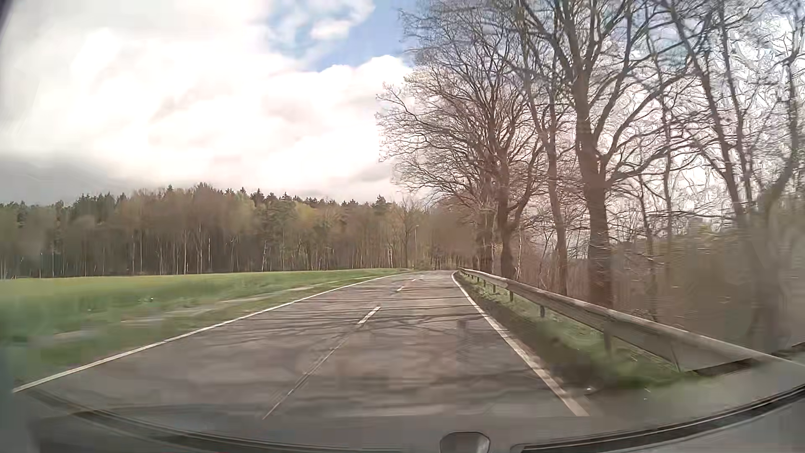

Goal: Follow the waypoints while adhering to traffic rules and regulations

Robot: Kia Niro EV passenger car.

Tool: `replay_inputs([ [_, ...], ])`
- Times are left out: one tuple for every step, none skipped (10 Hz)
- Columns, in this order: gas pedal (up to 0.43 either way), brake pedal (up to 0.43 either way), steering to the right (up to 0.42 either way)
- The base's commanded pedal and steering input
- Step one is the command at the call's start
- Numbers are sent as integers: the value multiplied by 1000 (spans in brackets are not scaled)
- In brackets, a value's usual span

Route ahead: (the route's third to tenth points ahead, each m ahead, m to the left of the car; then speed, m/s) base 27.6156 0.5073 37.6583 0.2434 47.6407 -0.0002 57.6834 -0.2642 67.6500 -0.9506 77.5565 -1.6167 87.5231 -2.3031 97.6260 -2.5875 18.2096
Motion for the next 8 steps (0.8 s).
replay_inputs([
  [79, 0, 4],
  [79, 0, 4],
  [79, 0, 4],
  [79, 0, 4],
  [79, 0, 4],
  [87, 0, 4],
  [87, 6, 5],
  [87, 0, 5],
])
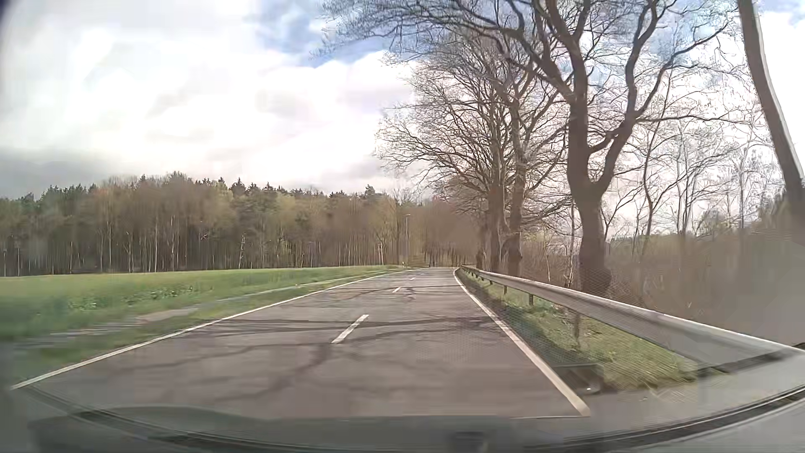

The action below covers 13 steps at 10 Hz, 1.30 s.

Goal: Follow the waypoints while adhering to traffic rules and regulations

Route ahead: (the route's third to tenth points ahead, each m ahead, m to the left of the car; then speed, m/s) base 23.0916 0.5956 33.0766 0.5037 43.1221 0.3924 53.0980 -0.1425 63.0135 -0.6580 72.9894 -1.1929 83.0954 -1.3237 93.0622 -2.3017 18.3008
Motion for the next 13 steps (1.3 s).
replay_inputs([
  [87, 0, 6],
  [87, 0, 6],
  [79, 0, 6],
  [79, 0, 6],
  [79, 0, 6],
  [67, 0, 6],
  [67, 0, 5],
  [67, 0, 6],
  [67, 0, 5],
  [67, 6, 4],
  [67, 0, 4],
  [67, 0, 4],
  [67, 0, 5],
])
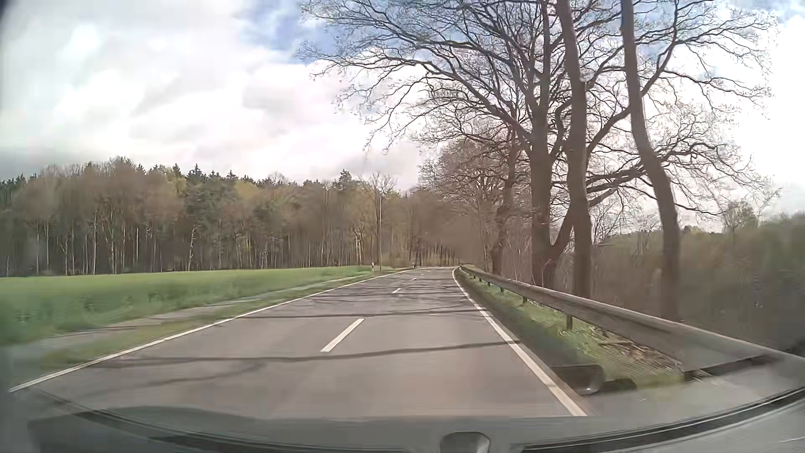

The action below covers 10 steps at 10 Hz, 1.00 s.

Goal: Follow the waypoints while adhering to traffic rules and regulations

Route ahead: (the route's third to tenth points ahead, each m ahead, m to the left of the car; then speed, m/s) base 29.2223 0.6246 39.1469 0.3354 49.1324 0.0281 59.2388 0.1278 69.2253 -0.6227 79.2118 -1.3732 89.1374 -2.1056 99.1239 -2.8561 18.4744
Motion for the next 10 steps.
replay_inputs([
  [67, 0, 6],
  [67, 6, 6],
  [67, 0, 6],
  [67, 0, 5],
  [67, 6, 3],
  [67, 0, 3],
  [67, 0, 3],
  [67, 0, 3],
  [59, 0, 3],
  [59, 0, 3],
])
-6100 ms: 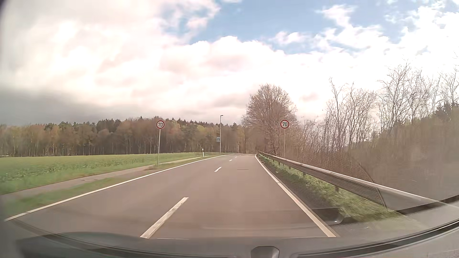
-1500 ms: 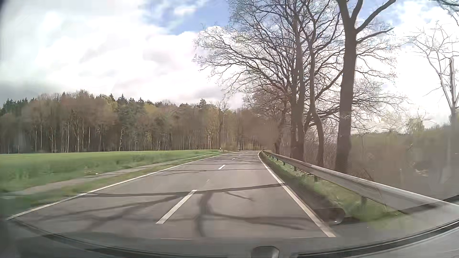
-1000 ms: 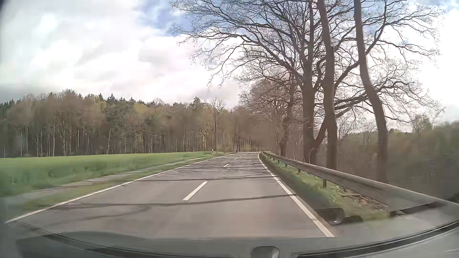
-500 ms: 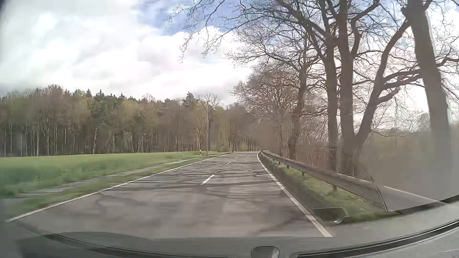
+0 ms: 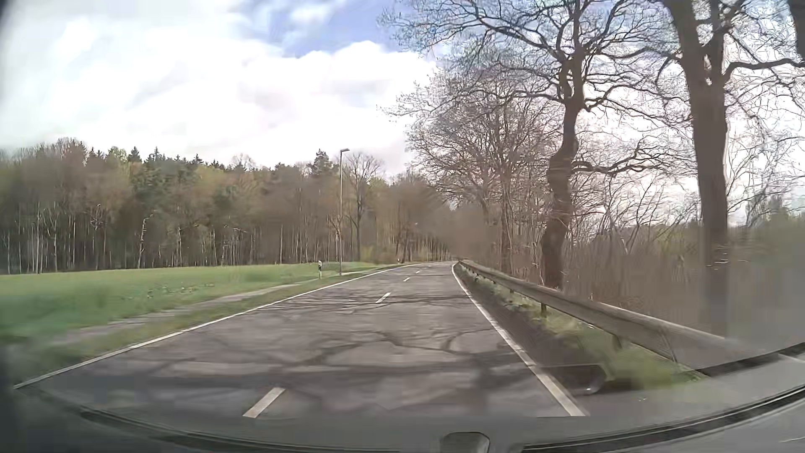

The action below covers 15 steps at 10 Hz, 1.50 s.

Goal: Follow the waypoints while adhering to traffic rules and regulations

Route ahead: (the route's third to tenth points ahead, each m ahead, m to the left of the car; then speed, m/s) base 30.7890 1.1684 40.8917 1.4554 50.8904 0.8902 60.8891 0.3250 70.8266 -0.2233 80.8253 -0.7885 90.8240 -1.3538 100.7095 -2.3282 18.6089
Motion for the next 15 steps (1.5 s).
replay_inputs([
  [59, 0, 3],
  [59, 0, 3],
  [59, 0, 4],
  [59, 0, 4],
  [59, 0, 5],
  [59, 0, 5],
  [59, 0, 5],
  [59, 0, 5],
  [59, 0, 4],
  [59, 0, 4],
  [59, 0, 4],
  [47, 0, 4],
  [47, 0, 4],
  [47, 0, 4],
  [39, 0, 5],
])
